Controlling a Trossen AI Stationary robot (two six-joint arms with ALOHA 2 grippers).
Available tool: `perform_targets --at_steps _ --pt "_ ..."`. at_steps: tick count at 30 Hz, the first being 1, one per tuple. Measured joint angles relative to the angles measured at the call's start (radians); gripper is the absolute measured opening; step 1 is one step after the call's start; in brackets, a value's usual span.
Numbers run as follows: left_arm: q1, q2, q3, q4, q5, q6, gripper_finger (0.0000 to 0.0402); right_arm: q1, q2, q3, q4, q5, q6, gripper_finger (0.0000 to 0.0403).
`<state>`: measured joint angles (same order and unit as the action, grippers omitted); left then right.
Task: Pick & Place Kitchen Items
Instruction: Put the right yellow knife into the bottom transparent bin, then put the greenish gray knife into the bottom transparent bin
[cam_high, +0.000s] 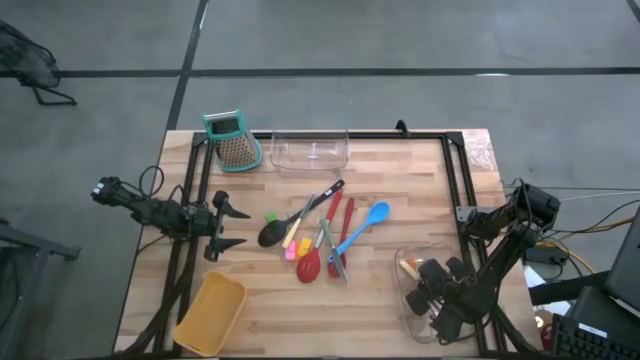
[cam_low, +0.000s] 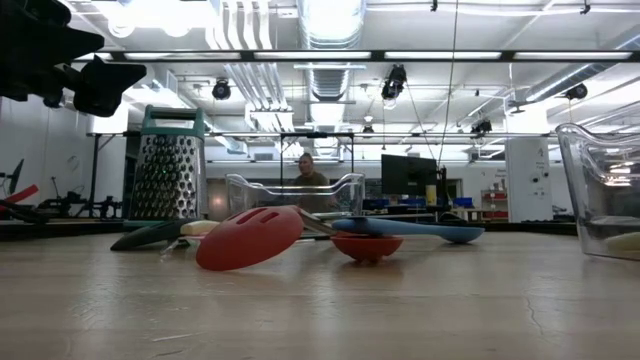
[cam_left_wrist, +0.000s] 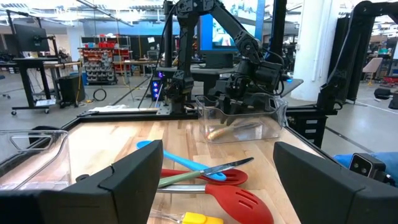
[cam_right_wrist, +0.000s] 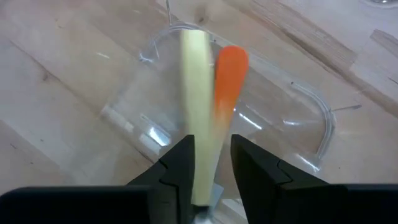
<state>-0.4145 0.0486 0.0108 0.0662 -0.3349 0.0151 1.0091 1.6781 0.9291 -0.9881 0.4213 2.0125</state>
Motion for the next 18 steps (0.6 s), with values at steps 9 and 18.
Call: perform_targets --at_steps 9,18 --pt "0.0 0.0 0.0 0.0 0.0 0.0 0.0312 -0.029 -0.06 0.069 -0.097 -0.003 -0.05 0.0142" --pt "0.0 0.0 0.0 0.0 0.0 0.0 0.0312 -0.109 -0.103 0.239 -0.279 0.088 -0.239 0.0156"
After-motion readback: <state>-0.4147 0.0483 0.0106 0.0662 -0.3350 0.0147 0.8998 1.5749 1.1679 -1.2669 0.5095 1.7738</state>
